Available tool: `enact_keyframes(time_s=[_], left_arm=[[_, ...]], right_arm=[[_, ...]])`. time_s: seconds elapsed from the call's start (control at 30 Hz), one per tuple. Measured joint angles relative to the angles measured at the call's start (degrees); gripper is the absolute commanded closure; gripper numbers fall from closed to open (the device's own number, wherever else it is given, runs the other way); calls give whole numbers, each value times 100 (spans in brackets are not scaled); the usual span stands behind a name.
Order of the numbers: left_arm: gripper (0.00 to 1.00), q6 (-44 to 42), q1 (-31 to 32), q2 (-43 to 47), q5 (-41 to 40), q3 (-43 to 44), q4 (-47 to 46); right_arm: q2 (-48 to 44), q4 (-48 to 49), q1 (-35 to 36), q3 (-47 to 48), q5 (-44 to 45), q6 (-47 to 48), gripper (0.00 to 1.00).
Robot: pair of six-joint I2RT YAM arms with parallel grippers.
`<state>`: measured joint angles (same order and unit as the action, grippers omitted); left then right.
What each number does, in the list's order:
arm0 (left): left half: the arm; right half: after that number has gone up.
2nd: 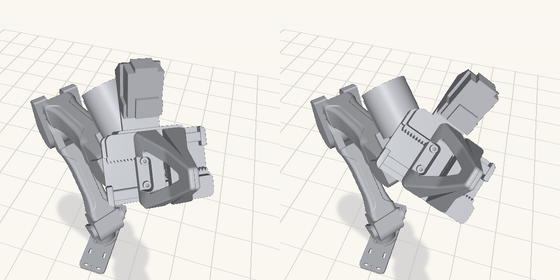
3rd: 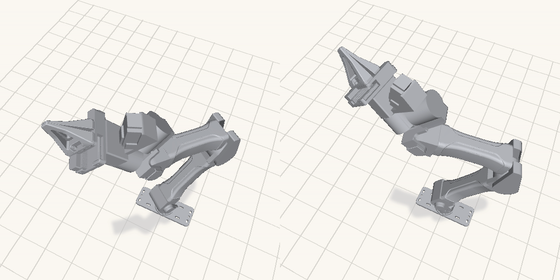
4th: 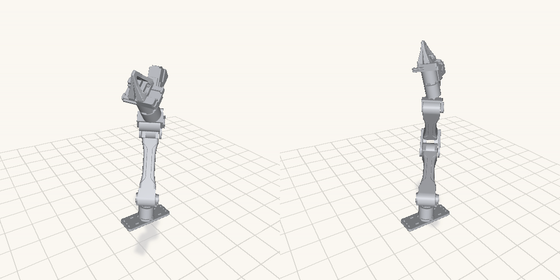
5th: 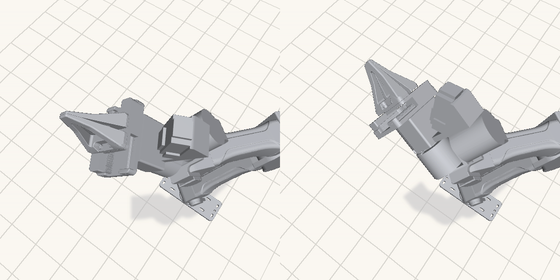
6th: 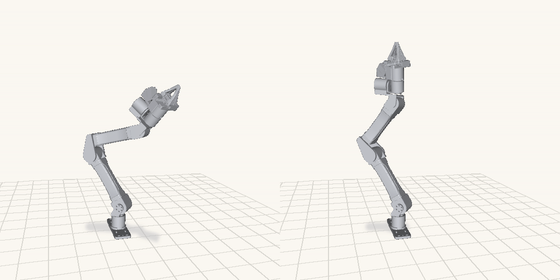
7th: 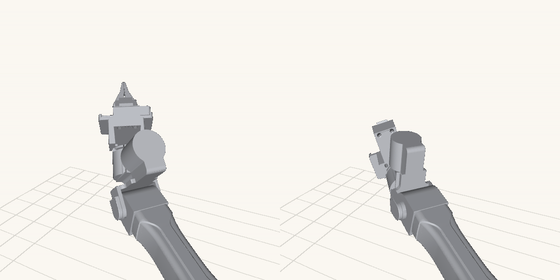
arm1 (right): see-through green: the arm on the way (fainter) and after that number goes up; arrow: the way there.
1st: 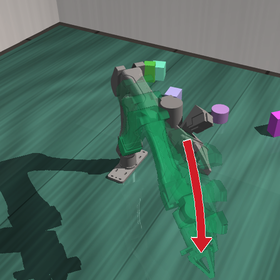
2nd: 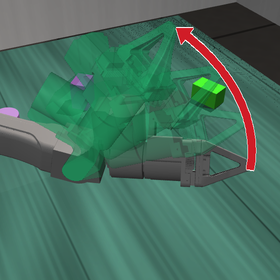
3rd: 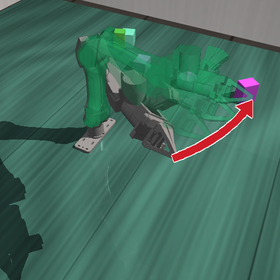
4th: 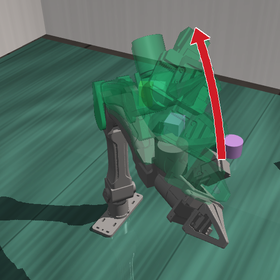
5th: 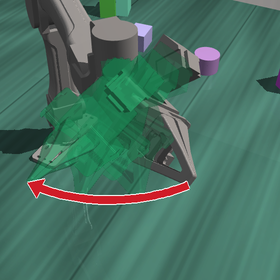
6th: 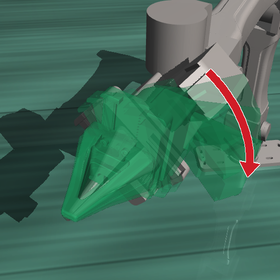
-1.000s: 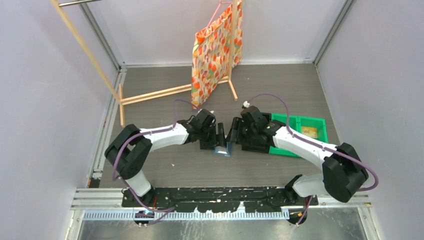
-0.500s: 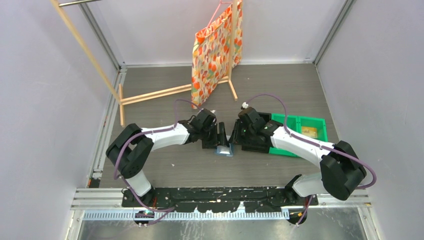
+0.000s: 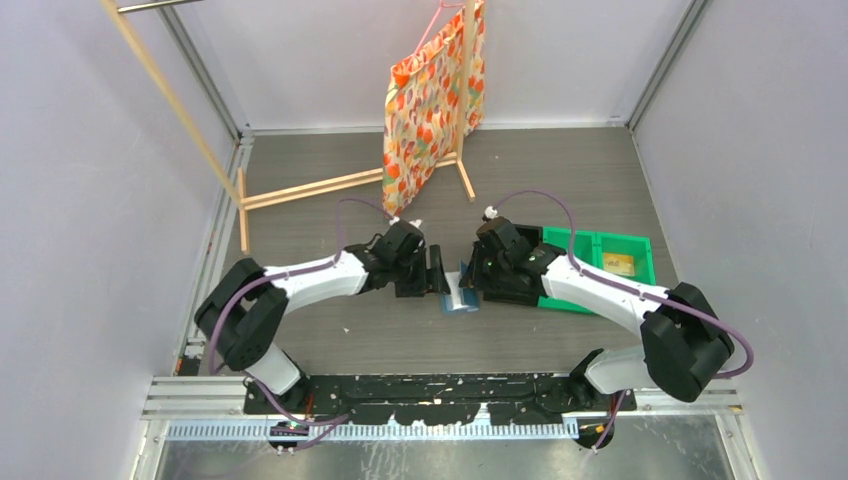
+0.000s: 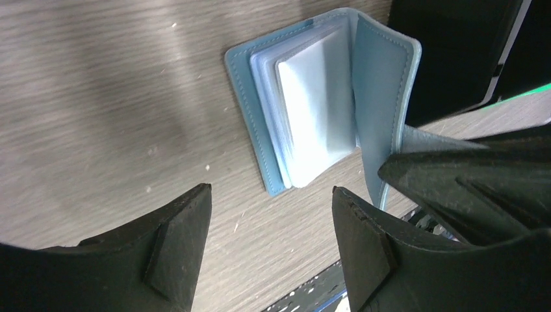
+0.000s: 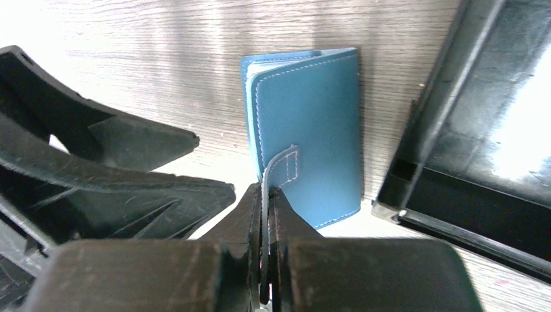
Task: Take the credit cards out of the card holder
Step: Open the card holder at the center of the board.
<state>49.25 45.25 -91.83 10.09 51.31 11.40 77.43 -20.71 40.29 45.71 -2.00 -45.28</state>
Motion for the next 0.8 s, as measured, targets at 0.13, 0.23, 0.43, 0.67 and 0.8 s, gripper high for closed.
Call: enact_keyframes(time_s=[0.13, 0.23, 0.43, 0.67, 0.8], left_arm=[[31, 0, -160, 649, -107, -461, 90], [31, 0, -457, 1388, -212, -929, 380], [31, -118, -1209, 3038, -439, -1342, 1373], [28, -328, -1714, 4094, -645, -1344, 2420], [26, -319, -1714, 4363, -660, -1425, 2752]], right_arm=[[20, 221, 133, -35, -260, -105, 99], [260, 393, 481, 146, -413, -212, 99], [1335, 1143, 1204, 951, -813, -584, 99], [1722, 1906, 1244, 920, -1080, -990, 99], [1718, 2295, 1064, 601, -1211, -1095, 99]])
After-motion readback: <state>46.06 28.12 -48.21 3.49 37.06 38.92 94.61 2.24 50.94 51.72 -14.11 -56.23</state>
